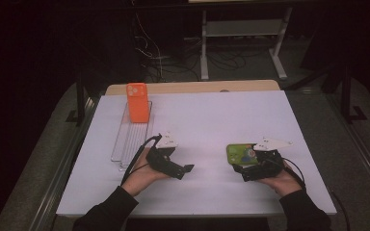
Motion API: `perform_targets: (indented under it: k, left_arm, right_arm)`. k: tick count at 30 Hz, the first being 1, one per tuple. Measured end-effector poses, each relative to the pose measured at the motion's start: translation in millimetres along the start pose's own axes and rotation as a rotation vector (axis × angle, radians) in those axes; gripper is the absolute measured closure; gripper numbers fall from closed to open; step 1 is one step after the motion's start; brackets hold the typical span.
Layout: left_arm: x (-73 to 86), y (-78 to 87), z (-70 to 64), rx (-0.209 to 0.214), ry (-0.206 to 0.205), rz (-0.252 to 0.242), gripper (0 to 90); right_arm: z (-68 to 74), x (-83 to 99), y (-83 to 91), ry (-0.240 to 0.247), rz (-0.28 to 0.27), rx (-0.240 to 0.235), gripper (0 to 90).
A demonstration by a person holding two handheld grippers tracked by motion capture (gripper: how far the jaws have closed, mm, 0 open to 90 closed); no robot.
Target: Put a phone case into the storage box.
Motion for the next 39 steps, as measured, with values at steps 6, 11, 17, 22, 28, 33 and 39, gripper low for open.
perform_targets:
  k: [6, 11, 17, 22, 28, 33, 39]
  left_arm:
    - [7.0, -7.8, -2.2, 0.015, -0.011, 0.048, 1.3]
    - [9.8, -9.4, 2.0, 0.014, -0.006, 0.05, 1.3]
    - [13.6, -11.0, 6.7, 0.031, -0.011, 0.075, 1.3]
    - [14.3, -9.6, 8.4, 0.043, -0.003, 0.077, 1.4]
    - [15.6, -9.8, 8.2, 0.056, -0.009, 0.088, 1.4]
    - [16.6, -9.0, 9.6, 0.058, 0.0, 0.083, 1.4]
    - [16.7, -9.7, 8.2, 0.059, 0.013, 0.077, 1.5]
  right_arm:
    - [-18.1, -7.0, -3.9, -0.043, 0.048, 0.022, 0.0]
    - [-43.7, -10.2, -9.2, -0.088, 0.079, 0.062, 12.4]
    - [-71.4, -10.2, -19.6, -0.134, 0.122, 0.123, 26.5]
    - [-92.1, -14.9, -21.9, -0.144, 0.149, 0.177, 46.0]
    - [-112.2, -11.2, -30.1, -0.169, 0.198, 0.188, 73.0]
    - [-115.5, -7.2, -36.1, -0.167, 0.251, 0.184, 87.8]
    - [-115.4, -4.1, -41.7, -0.139, 0.293, 0.178, 88.0]
Point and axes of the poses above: each handheld gripper's, and its own axes: y roughly backward along the jaws, x roughly out of its underside, z roughly to its left, the point moved 2 cm from there along -y, roughly forward along the jaws, and after that the axes turned 8 degrees about x, right-handed, at the moved point
